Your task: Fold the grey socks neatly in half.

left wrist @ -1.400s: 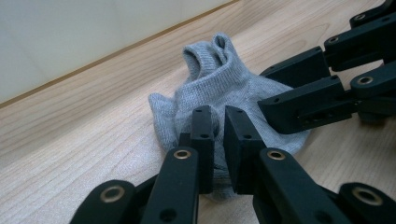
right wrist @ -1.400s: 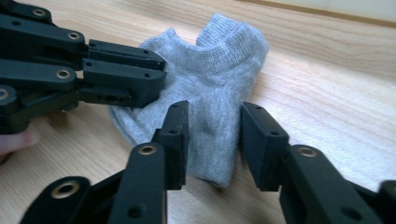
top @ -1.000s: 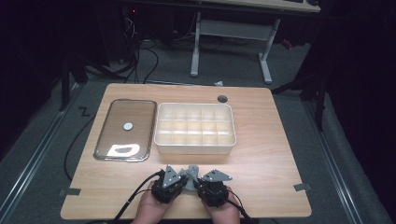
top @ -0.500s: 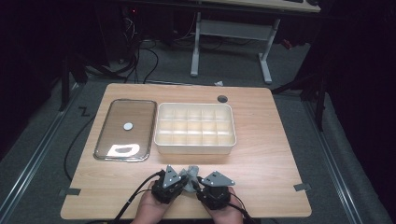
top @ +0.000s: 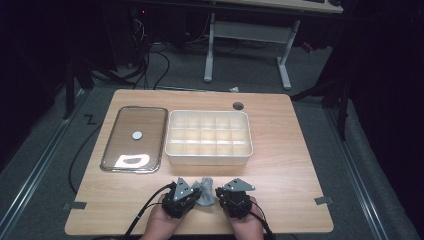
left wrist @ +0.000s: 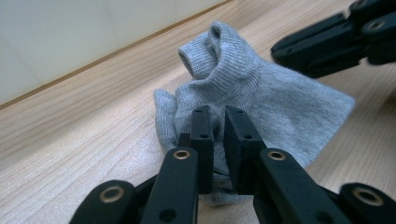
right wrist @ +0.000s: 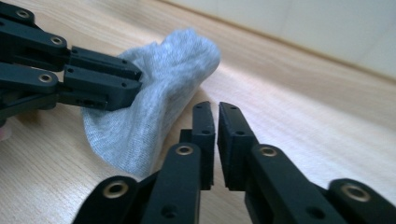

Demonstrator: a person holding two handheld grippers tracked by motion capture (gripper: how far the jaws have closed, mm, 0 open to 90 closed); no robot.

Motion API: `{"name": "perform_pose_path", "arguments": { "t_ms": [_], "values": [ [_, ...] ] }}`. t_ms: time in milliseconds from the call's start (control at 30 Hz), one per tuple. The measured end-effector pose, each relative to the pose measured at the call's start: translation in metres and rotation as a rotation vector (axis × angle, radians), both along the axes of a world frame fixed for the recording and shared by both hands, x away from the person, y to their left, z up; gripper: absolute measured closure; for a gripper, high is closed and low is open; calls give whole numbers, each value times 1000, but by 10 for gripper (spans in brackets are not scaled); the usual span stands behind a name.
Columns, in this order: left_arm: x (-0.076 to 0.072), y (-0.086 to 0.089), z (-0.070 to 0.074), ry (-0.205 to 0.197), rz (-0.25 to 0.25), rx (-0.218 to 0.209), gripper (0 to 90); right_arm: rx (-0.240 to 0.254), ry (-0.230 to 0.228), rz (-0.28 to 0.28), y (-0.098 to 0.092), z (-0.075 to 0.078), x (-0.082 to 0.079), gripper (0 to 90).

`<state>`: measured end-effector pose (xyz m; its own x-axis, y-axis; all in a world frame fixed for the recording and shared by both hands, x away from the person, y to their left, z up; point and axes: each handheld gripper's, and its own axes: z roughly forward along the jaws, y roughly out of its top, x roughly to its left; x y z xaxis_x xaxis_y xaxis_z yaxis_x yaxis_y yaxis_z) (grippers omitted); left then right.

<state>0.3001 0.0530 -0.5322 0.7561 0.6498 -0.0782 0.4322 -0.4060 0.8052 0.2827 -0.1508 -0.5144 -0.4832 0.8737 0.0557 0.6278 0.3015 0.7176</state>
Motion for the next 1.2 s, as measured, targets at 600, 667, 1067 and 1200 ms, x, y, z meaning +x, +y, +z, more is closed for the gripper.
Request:
{"name": "perform_pose_path", "arguments": {
  "t_ms": [600,667,1067,1200],
  "values": [
    [-1,0,0,-8,0,5,815,-2,-6,76,28,1,-2,900],
    [-1,0,0,-6,-1,4,815,-7,-13,79,29,3,-1,900],
    [-1,-1,0,-16,-3,15,814,-10,-16,87,31,7,1,900],
    [-2,-2,0,-21,-5,16,804,-18,-21,85,30,7,0,900]
  ]
}}
